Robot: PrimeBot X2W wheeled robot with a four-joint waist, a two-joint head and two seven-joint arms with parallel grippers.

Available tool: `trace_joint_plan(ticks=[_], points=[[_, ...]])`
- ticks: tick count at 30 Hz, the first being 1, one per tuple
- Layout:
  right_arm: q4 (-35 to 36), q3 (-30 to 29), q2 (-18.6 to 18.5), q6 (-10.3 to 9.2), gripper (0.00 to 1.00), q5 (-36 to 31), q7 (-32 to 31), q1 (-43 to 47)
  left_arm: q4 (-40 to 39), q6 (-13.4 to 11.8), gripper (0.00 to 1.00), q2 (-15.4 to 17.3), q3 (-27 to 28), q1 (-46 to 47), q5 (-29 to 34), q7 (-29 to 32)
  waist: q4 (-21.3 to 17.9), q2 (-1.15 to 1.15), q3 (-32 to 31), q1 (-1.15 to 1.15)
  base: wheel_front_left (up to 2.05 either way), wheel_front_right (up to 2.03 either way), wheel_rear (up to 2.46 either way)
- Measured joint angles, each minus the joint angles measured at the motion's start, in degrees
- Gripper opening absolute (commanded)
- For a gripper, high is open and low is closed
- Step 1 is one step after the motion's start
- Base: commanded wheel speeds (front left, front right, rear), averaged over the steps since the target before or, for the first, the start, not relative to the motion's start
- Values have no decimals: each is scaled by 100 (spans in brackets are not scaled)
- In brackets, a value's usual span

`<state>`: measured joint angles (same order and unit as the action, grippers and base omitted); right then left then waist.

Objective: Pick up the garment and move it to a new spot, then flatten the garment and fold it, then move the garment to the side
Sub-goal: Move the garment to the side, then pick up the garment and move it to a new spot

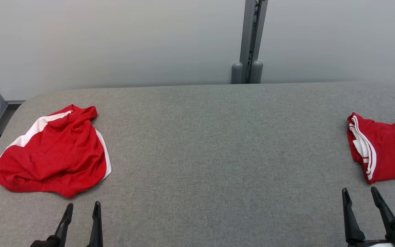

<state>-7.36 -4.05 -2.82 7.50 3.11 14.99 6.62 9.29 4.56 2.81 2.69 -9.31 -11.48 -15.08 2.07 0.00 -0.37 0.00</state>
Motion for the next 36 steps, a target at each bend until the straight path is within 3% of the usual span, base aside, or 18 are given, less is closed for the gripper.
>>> trace_joint_plan(ticks=[16, 30, 36], points=[[108, -63, 1, -1, 100, 107, 0, 32, 4, 40, 100, -1, -98, 19, -43, 0, 127, 0, -28, 0, 0, 0, 0], [112, 1246, 8, -1, 100, 409, 0, -49, -180, -68, 100, 3, -30, -169, -127, -1, 1567, 0, -115, 0, 0, 0, 0], [103, 1307, 10, -1, 100, 398, 0, -79, -266, -109, 100, 4, -71, -216, -223, -1, 1787, 0, -52, 0, 0, 0, 0]])
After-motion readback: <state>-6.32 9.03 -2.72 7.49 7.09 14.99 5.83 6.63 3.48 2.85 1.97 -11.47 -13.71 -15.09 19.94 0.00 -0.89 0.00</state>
